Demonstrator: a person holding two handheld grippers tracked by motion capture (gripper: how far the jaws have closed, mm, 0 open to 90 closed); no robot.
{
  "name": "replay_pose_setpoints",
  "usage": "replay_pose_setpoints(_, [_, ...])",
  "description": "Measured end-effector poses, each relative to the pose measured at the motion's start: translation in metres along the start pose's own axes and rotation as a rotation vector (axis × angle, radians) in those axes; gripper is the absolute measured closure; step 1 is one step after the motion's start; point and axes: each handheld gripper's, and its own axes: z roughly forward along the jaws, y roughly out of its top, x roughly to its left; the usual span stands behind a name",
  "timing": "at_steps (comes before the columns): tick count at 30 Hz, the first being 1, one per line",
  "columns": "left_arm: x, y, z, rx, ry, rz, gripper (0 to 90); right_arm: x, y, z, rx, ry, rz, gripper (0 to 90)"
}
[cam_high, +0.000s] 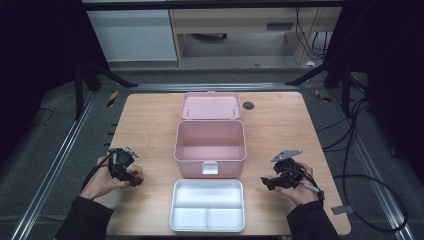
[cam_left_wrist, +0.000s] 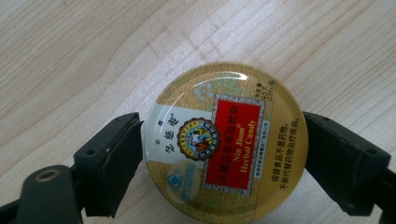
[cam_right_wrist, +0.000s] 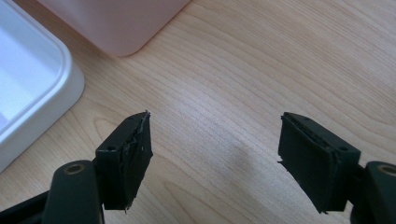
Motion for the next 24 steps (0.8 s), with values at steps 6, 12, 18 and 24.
replay_pose_setpoints(6, [-0.001,0.002,0.0,0.016,0.002,0.017,19.7,0.0,0.0,0.0,0.003,0.0,0.0,26.1])
replay_pose_setpoints(12, [-0.001,0.002,-0.009,-0.005,0.008,0.018,19.9,-0.001,-0.001,-0.001,0.003,-0.002,0.0,26.3])
replay_pose_setpoints(18, [-0.009,0.006,-0.027,-0.055,0.005,0.039,19.9,-0.001,-0.001,0.0,0.005,-0.005,0.004,26.4])
replay_pose_setpoints(24, [-0.027,0.016,-0.042,-0.114,-0.007,0.09,19.9,-0.002,-0.001,-0.001,-0.002,-0.007,0.011,26.8])
